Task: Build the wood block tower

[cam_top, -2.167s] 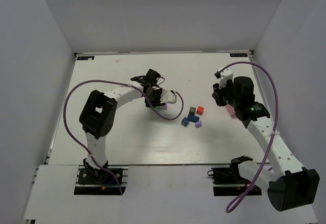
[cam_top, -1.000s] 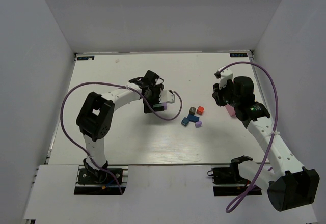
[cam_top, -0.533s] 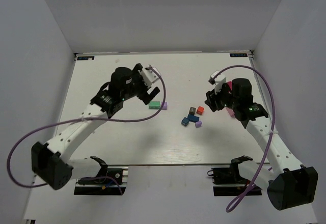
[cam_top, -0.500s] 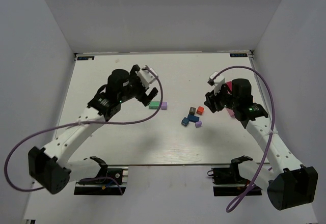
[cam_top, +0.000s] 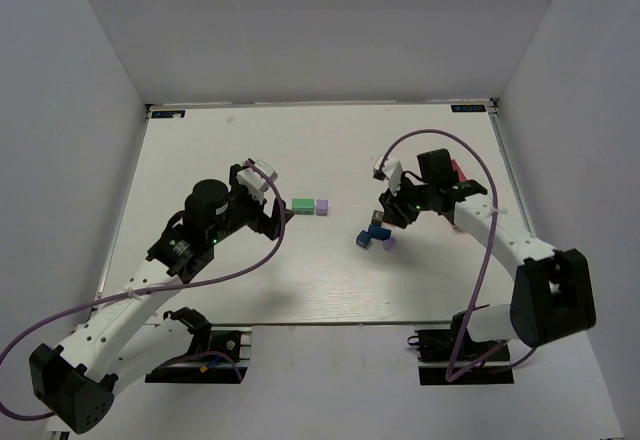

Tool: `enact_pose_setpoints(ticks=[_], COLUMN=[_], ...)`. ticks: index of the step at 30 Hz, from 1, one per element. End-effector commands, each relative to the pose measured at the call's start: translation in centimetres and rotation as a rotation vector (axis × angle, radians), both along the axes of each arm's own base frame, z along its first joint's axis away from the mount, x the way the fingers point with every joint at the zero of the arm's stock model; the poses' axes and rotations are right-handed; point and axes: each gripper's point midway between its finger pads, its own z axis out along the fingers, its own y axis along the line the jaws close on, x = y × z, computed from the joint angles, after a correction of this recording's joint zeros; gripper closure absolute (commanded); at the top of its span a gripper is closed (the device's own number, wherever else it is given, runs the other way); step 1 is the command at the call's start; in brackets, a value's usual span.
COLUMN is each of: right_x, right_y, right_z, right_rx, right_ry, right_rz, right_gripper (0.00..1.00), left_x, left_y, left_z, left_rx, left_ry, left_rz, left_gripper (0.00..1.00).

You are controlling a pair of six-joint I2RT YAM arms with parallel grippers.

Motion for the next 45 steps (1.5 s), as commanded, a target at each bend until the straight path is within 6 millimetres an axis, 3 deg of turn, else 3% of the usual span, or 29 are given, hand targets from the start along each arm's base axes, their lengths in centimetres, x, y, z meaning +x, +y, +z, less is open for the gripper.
enact_pose_setpoints(ticks=[1, 6, 19, 21, 25, 28, 45], right_x=[2.3, 2.9, 4.4, 4.8, 5.4, 5.2, 4.8], right_y=[0.3, 0.8, 1.5, 1.6, 1.8, 1.9, 1.6], right_z=[0.6, 0.0, -2.8, -3.1, -3.7, -4.2, -7.0], right_rx=[-0.052, -0.072, -0.159, -0.171, -0.193, -0.204, -0.269], right_ry=[-0.022, -0.002, -0.017, -0.013, 0.001, 0.016, 0.059], right_rz=[-0.019, -0.007, 0.071, 0.071, 0.069, 0.077, 0.105], right_gripper=[0.52, 0.45, 0.46, 0.44, 0.3, 0.29, 0.37], left_x=[0.2, 0.4, 0.0, -0.1, -0.2, -0.2, -0.4], left_y=[1.0, 1.3, 0.7, 0.6, 0.5, 0.5, 0.2], left_z=[0.1, -0.1, 0.3, 0.3, 0.3, 0.3, 0.4], left_rx=[0.0, 0.011, -0.004, -0.006, -0.009, -0.009, -0.013], left_ry=[-0.005, -0.001, -0.002, 0.0, 0.001, 0.001, 0.004], left_rz=[0.055, 0.074, 0.037, 0.029, 0.018, 0.018, 0.001], left_gripper=[0.0, 0.0, 0.0, 0.0, 0.0, 0.0, 0.0])
